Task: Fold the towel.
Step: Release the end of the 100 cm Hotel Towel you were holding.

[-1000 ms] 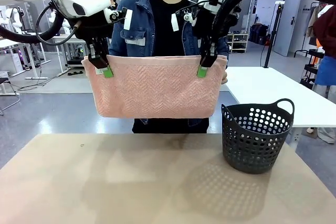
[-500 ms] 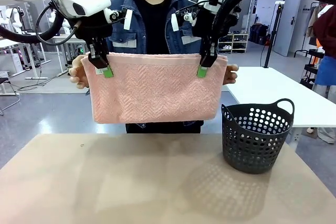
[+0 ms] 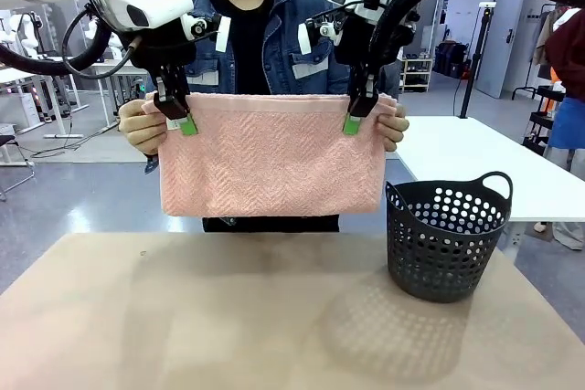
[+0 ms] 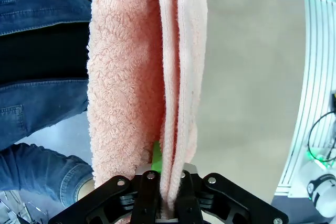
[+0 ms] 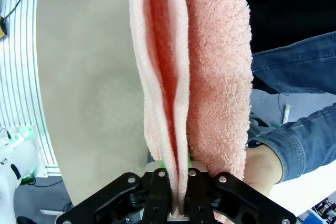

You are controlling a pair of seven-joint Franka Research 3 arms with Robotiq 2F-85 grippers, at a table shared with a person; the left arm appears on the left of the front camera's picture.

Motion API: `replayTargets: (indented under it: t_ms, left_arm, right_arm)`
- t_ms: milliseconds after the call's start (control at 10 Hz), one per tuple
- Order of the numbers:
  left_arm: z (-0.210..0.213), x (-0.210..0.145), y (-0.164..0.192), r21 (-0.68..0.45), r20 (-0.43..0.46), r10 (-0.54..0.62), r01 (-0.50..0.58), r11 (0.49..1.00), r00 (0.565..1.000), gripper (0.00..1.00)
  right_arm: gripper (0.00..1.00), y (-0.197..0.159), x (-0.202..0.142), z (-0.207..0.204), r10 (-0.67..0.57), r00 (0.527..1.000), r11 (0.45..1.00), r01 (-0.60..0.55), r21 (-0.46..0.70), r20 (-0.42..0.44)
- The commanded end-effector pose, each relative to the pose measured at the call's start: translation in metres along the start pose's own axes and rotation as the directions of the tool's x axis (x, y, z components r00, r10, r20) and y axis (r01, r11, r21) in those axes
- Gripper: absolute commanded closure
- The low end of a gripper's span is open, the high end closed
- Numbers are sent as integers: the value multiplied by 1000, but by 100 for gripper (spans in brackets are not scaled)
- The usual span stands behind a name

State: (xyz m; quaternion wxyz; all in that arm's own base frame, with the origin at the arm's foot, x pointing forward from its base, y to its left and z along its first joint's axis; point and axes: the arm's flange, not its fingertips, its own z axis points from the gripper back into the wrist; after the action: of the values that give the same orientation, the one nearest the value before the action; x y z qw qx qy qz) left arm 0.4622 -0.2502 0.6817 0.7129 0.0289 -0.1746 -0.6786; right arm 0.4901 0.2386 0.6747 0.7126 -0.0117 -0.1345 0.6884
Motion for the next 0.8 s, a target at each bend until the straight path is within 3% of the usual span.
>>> replayTargets:
  t_ms: [0,400,500,600,700]
  left_arm:
    - [2,-2,0,11,-16,-6,6,1000,1000,100]
    - [2,-2,0,11,-16,-6,6,1000,1000,100]
    - [2,-2,0,11,-16,-6,6,1000,1000,100]
    - [0,0,0,0,0,0,0,1000,1000,57]
    - [2,1,5,2,11,40,-40,999,999,57]
  right_arm:
    - [100,0,-1,2,0,1000,1000,0,1,-1]
    - [100,0,-1,2,0,1000,1000,0,1,-1]
    - [96,0,0,0,0,1000,1000,0,0,0]
    - [64,0,-4,6,-12,1000,1000,11,15,19]
    - [60,0,-6,8,-19,1000,1000,18,22,15]
